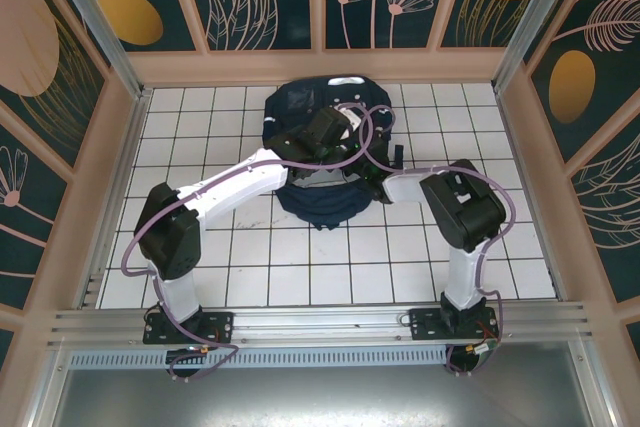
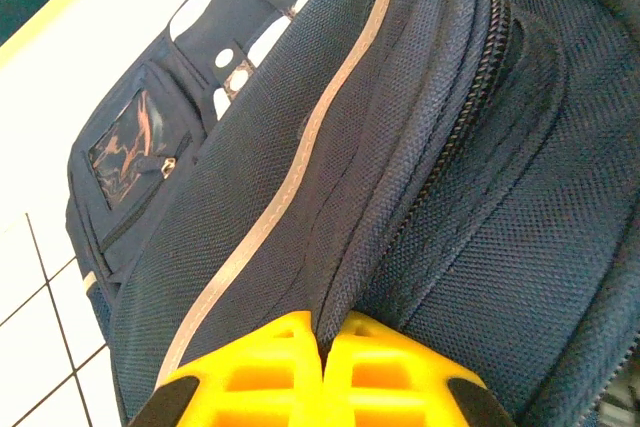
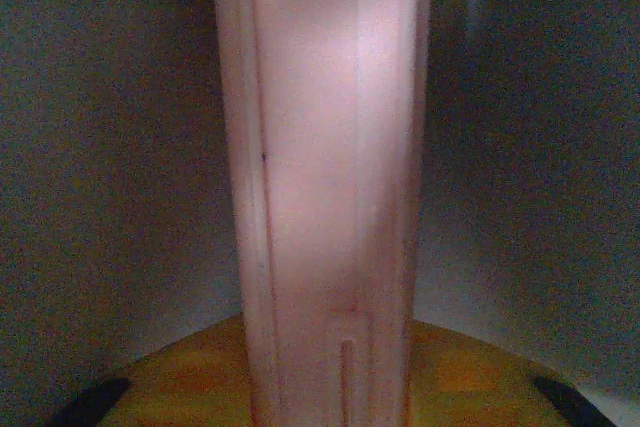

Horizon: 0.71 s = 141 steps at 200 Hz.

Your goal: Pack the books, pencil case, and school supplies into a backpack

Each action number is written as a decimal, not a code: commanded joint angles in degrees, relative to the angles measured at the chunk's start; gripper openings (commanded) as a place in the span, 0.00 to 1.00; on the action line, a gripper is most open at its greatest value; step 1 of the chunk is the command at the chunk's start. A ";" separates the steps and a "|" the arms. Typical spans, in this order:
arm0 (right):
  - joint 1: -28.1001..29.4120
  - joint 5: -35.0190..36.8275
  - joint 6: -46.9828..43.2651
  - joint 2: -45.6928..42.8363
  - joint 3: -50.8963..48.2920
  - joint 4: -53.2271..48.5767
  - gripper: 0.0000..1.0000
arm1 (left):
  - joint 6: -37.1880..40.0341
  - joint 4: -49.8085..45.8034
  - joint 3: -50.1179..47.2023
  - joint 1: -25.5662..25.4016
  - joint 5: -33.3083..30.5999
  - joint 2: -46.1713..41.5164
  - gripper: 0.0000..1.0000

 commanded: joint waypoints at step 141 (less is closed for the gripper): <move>-0.21 -5.78 24.41 -13.71 -8.61 -13.89 0.70 | -6.12 6.84 2.12 -0.04 1.67 -1.64 0.00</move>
